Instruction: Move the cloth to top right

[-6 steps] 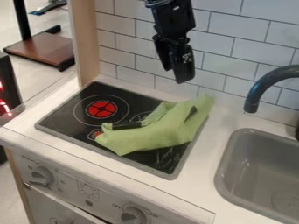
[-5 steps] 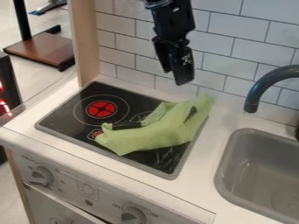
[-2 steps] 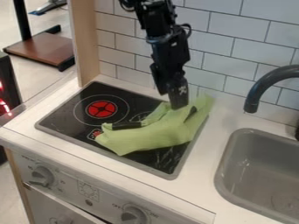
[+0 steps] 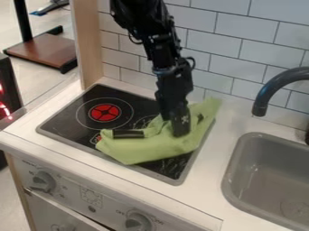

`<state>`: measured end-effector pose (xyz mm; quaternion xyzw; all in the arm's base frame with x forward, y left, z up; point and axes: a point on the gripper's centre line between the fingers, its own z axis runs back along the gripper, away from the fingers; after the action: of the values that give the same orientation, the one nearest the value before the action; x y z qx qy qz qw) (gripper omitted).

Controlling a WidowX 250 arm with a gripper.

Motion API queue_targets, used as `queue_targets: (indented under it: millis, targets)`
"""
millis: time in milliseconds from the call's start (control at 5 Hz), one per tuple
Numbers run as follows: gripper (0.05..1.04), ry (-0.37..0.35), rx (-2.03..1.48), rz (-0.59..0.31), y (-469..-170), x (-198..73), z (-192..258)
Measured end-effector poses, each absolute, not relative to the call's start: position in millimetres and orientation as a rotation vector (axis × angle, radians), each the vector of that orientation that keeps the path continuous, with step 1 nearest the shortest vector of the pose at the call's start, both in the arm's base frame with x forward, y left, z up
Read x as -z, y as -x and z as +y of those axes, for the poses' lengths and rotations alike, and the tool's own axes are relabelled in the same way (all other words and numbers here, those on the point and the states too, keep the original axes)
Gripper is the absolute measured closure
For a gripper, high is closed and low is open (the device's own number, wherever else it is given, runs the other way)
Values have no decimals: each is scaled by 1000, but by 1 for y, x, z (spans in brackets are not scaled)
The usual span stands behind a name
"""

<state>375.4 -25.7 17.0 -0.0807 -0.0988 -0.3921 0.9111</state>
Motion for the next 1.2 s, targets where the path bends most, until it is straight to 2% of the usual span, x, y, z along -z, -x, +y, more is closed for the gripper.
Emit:
queue_targets:
  millis: [200,600,800,1000,1200]
  targets:
    - [83,156,819,-199,-377,-2,-30]
    - [83,113,786,-204,-395,1,-13]
    - [83,110,713,-220,-406,-3,14]
    - [83,94,572,-217,-404,-5,67]
    - [83,81,474,-203,-395,-5,100]
